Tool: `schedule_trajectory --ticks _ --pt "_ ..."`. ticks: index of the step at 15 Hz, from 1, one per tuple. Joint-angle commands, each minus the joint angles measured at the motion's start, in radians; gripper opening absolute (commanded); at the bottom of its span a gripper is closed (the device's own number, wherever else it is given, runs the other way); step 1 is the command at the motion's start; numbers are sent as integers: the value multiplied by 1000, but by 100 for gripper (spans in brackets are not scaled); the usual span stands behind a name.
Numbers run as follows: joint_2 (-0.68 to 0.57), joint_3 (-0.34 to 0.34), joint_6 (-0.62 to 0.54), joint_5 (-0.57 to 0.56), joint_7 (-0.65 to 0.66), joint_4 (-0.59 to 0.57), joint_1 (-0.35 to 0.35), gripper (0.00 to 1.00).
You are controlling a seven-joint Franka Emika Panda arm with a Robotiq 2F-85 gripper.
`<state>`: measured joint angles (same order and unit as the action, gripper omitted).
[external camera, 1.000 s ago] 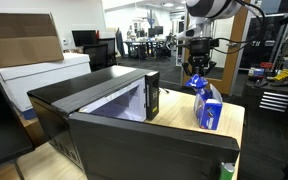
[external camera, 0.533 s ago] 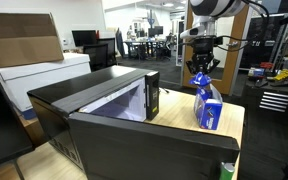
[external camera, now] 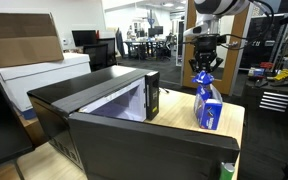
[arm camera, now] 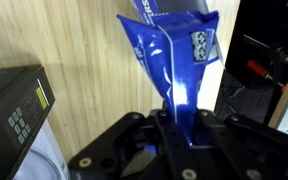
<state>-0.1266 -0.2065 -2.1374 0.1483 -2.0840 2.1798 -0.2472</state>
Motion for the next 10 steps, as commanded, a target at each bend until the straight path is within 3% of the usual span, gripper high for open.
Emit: schedule_trajectory --ticks 1,10 --pt "4 5 2 -3 2 0 -6 12" --pt "10 3 2 -3 1 6 -6 12"
